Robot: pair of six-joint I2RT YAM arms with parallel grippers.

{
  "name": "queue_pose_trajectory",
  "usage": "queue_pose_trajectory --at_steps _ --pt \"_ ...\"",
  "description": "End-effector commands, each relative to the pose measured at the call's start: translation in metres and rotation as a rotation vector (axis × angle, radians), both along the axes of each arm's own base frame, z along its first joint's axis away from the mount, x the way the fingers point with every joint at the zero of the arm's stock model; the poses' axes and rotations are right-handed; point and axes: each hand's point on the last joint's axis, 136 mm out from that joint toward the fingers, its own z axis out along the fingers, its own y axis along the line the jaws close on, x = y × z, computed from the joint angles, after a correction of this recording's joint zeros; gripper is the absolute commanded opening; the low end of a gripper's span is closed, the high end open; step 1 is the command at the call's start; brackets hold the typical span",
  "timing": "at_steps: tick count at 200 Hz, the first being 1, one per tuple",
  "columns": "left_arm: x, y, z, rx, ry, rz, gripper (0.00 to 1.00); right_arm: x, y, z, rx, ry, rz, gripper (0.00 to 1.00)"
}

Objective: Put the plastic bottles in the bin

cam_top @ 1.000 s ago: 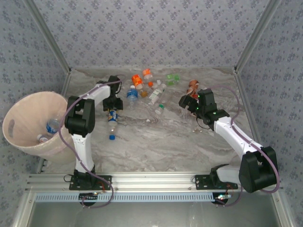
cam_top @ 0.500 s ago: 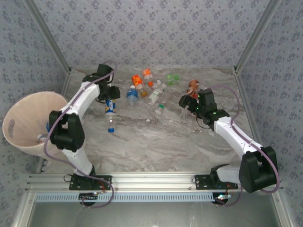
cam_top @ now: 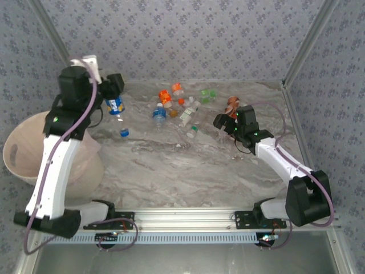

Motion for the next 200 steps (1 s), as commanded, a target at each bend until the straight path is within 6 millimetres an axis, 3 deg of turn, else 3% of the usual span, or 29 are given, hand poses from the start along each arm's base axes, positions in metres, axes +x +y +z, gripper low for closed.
queue_pose_trajectory --at_steps 1,41,77,111,134,176,200 --pt "-0.018 0.035 0.059 0.056 -0.233 0.148 0.55 0.007 0.009 0.012 0.012 -0.034 0.033 1.00" --pt "-0.058 0.090 0.107 0.187 -0.427 0.400 0.56 0.008 0.011 0.013 0.017 -0.036 0.040 1.00" --pt "-0.093 0.152 0.113 0.271 -0.471 0.683 0.55 0.008 0.012 0.012 0.017 -0.035 0.041 1.00" --pt "-0.100 0.190 0.078 0.237 -0.390 0.800 0.54 0.010 0.015 0.010 0.026 -0.034 0.050 1.00" --pt "-0.106 0.201 0.048 0.147 -0.313 0.817 0.54 0.010 0.017 0.009 0.030 -0.028 0.057 1.00" --pt "-0.103 0.197 -0.013 0.023 -0.177 0.781 0.56 0.014 0.021 0.006 0.038 -0.024 0.065 1.00" --pt "-0.106 0.196 -0.031 -0.006 -0.151 0.784 0.57 0.016 0.024 0.001 0.041 -0.013 0.079 1.00"
